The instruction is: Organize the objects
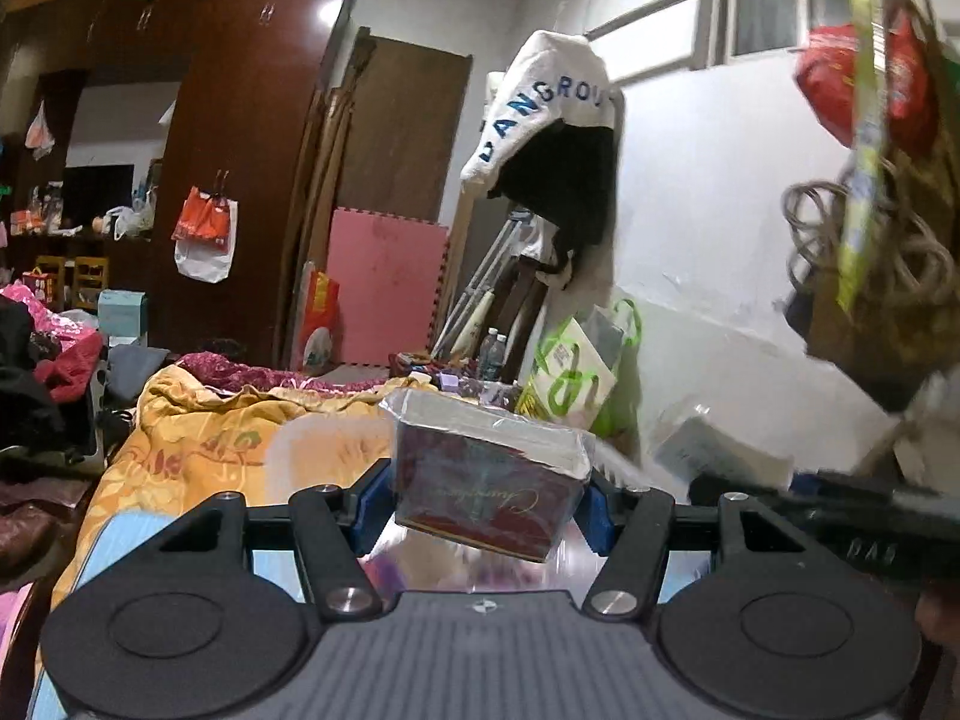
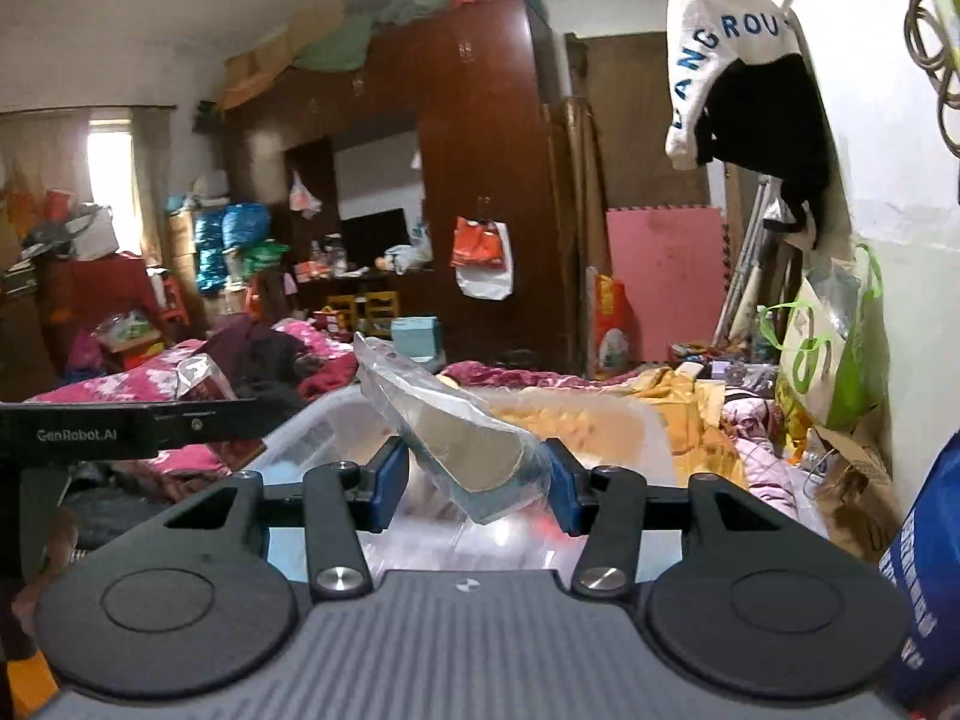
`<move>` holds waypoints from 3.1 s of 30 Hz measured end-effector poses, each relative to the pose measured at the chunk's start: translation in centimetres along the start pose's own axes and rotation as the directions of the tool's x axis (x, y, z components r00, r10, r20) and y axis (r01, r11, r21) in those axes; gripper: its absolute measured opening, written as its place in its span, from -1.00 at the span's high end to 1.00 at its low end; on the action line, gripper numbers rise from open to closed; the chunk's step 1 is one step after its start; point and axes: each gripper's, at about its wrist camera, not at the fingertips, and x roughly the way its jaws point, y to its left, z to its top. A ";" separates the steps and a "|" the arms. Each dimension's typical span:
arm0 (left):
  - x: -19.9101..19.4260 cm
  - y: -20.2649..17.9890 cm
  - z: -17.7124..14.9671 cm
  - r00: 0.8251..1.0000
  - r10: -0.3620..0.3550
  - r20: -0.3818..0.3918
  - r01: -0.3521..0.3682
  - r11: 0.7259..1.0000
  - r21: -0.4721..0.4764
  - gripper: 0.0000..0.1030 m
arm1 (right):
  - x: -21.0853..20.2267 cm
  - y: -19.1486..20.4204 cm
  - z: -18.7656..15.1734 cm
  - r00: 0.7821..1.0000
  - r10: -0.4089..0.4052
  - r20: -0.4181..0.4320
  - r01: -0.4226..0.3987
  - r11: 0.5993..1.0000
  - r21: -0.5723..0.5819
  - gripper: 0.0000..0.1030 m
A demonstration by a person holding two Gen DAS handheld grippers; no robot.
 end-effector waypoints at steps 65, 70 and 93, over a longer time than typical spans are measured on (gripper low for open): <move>0.4 -2.2 -4.6 0.983 0.104 -0.150 -0.085 0.988 0.128 -0.97 | -1.0 -2.1 -4.4 0.974 -0.155 -0.164 0.160 0.987 0.014 -1.00; 0.2 -2.3 -4.6 0.984 0.110 -0.140 -0.091 0.987 0.130 -0.97 | -1.0 -2.0 -4.5 0.975 -0.150 -0.161 0.155 0.988 0.014 -1.00; -1.2 -1.9 -5.5 0.977 0.169 -0.126 -0.153 0.980 0.129 -0.97 | -1.3 -2.3 -4.9 0.978 -0.141 -0.156 0.146 0.989 0.022 -1.00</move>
